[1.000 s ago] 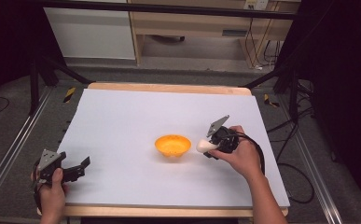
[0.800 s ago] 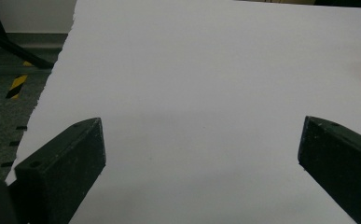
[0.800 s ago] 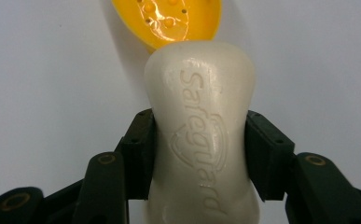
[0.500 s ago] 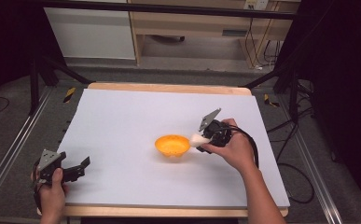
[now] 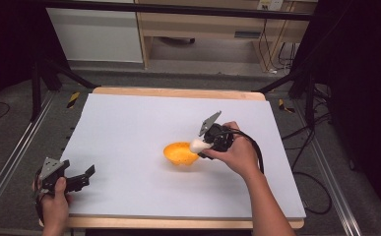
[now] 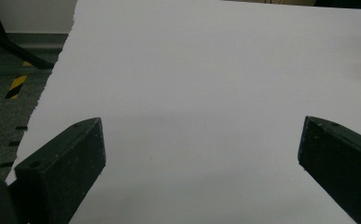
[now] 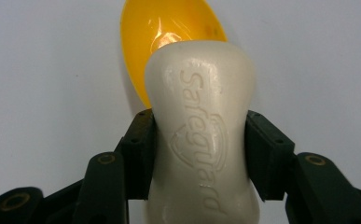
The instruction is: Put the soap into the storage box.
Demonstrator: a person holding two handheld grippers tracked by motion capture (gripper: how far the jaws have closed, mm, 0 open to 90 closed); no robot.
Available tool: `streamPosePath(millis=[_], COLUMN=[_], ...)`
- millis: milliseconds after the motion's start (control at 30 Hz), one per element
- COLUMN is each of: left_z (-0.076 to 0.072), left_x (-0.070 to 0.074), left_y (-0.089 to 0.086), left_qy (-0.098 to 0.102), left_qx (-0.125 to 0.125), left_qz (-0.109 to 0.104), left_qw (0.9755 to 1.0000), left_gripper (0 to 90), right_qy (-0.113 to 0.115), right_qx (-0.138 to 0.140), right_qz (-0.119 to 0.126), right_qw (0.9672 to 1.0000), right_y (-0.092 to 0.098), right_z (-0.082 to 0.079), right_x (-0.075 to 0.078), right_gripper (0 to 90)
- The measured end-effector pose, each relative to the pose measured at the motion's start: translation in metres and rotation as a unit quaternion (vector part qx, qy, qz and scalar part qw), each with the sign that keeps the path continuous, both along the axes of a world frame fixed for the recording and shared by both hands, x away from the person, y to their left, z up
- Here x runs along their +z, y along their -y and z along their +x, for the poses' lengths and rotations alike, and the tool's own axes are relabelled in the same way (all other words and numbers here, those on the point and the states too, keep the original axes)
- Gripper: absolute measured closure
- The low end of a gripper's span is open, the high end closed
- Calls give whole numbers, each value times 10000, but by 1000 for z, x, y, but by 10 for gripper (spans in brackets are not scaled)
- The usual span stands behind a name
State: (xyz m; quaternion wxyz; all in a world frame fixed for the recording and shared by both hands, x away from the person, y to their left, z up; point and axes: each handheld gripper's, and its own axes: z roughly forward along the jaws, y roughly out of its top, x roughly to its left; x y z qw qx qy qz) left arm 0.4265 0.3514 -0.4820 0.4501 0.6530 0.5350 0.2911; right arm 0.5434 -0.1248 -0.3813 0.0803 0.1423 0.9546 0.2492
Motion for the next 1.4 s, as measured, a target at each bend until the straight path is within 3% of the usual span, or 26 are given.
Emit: streamPosePath(millis=[400,833,1400], left_z=[0,0,0], left_x=[0,0,0], left_y=[0,0,0], left_qy=[8,4,2], left_qx=[8,-8,-24], left_qz=[-2,3,-12], left_qw=[10000,10000,10000], left_gripper=[2,2,3], right_qy=[1,-27,-87], right_qx=[171,402,430], right_qz=[-39,-186,-219], right_qw=[9998,9990,9988], right_y=[-19,-45,-63], right_z=[5,9,17], right_x=[3,-5,-17], right_gripper=[496,495,495])
